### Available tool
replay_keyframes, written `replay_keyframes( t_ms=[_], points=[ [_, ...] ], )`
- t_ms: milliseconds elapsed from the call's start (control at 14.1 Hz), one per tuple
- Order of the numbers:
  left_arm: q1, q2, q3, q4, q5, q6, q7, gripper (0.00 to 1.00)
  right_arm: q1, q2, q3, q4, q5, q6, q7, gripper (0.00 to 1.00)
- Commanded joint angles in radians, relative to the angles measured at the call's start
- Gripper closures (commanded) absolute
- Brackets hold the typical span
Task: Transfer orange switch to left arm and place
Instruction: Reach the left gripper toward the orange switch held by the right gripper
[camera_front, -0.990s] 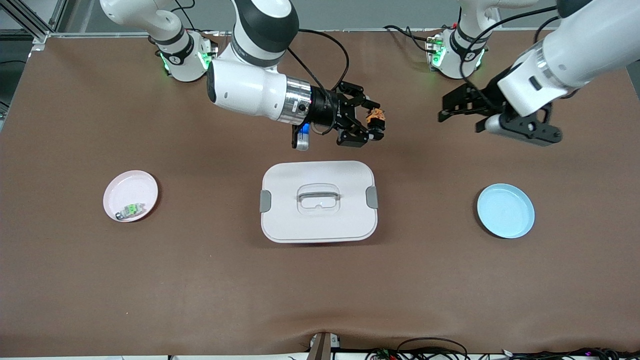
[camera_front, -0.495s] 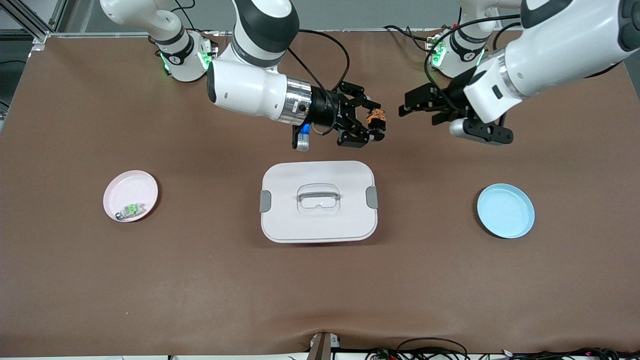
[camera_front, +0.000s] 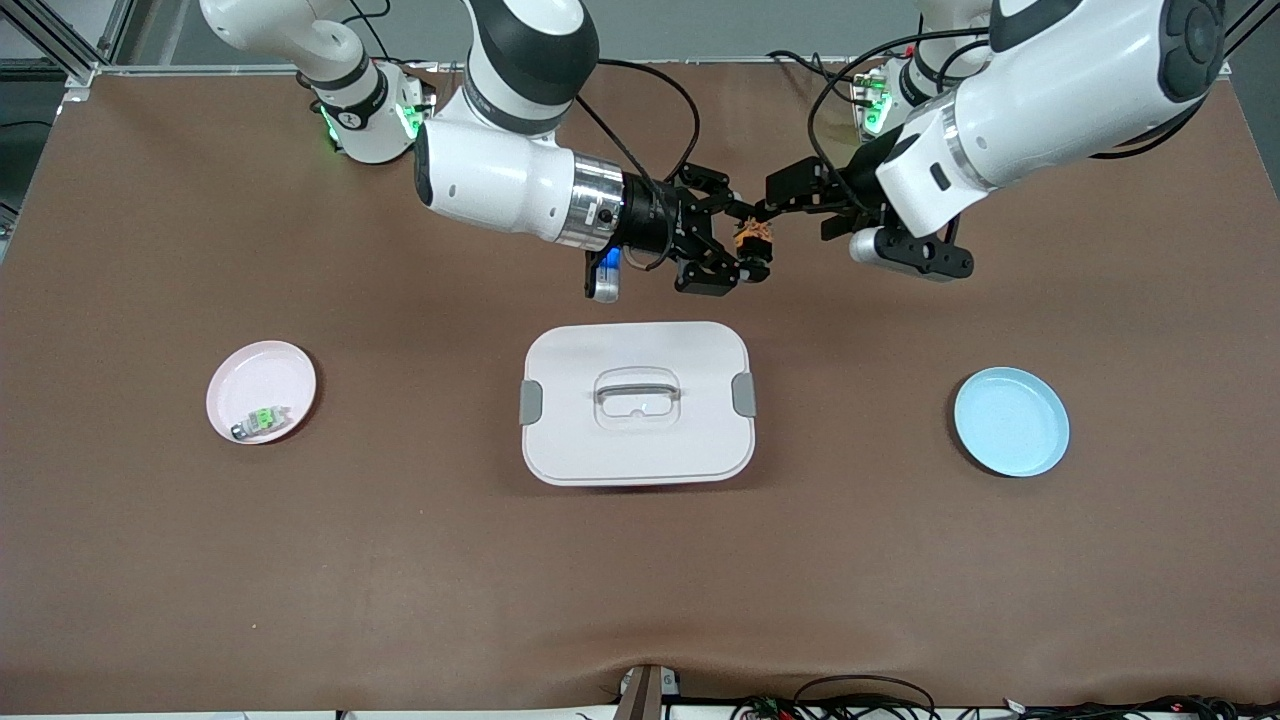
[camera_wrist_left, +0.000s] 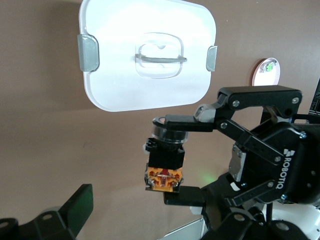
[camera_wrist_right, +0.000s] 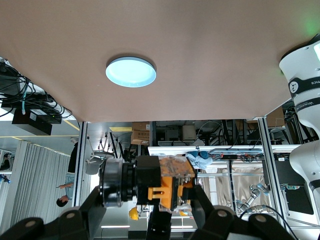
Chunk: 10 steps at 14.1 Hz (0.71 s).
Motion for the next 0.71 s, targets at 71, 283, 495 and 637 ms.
replay_keyframes(
  t_ms=[71,283,495,637],
  points=[
    [0.001,-0.008,-0.010,-0.031,-0.019,0.024,-0.008,0.01,0.011,0.018,-0.010,0.032,-0.001,-0.001,0.012,0.67],
    [-0.014,-0.003,-0.015,-0.059,-0.018,0.072,-0.008,0.04,0.011,0.018,-0.010,0.033,-0.003,-0.001,0.012,0.67],
    [-0.034,0.010,-0.016,-0.059,-0.019,0.104,-0.012,0.06,0.011,0.018,-0.010,0.035,-0.001,-0.003,0.012,0.67],
    [-0.036,0.018,-0.016,-0.059,-0.018,0.109,-0.015,0.13,0.011,0.018,-0.010,0.035,-0.001,-0.003,0.012,0.67]
  ],
)
